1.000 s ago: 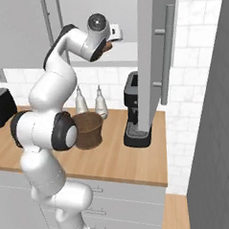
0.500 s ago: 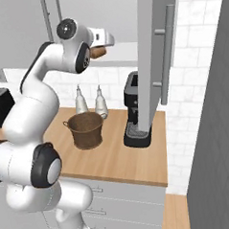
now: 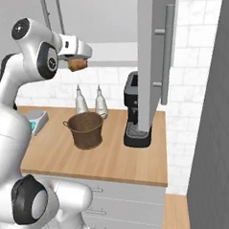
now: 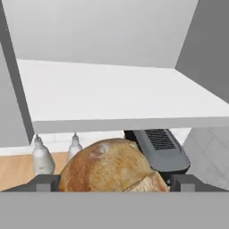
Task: Open the cabinet, pick up the bread from the cabinet and place it in the basket. Then move the basket to the dining counter.
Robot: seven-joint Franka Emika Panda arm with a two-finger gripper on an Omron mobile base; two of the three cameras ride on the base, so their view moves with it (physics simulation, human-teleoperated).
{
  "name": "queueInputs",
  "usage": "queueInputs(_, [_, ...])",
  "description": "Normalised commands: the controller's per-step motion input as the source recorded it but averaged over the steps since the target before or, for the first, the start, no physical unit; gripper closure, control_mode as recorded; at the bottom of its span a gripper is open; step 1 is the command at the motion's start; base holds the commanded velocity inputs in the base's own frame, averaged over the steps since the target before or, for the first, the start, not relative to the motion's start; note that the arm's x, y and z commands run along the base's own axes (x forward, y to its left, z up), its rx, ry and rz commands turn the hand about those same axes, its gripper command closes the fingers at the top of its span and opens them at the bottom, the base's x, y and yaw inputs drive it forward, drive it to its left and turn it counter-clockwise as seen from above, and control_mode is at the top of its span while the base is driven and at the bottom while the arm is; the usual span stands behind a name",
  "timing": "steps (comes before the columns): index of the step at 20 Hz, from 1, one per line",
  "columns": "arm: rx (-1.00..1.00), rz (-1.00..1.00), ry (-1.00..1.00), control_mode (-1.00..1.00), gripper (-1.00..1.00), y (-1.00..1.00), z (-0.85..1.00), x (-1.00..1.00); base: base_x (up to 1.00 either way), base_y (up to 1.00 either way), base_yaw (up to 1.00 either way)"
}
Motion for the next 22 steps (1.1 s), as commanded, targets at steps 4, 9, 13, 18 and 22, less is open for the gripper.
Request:
queueInputs(4, [0.10, -0.08, 0.02, -1.00, 1.00, 0.26, -0.01, -1.00, 0.00, 0.00, 0.00])
queueInputs(9, [0.18, -0.03, 0.00, -1.00, 1.00, 0.08, -0.19, -1.00, 0.00, 0.00, 0.00])
queueInputs(13, [0.01, 0.00, 0.01, -1.00, 1.00, 0.30, -0.62, -0.85, 0.00, 0.00, 0.00])
queueInputs(18, [0.00, 0.04, 0.07, -1.00, 1.00, 0.05, -0.78, -0.19, 0.00, 0.00, 0.00])
queueInputs(22, [0.00, 0.11, 0.04, -1.00, 1.00, 0.00, -0.64, 0.09, 0.00, 0.00, 0.00])
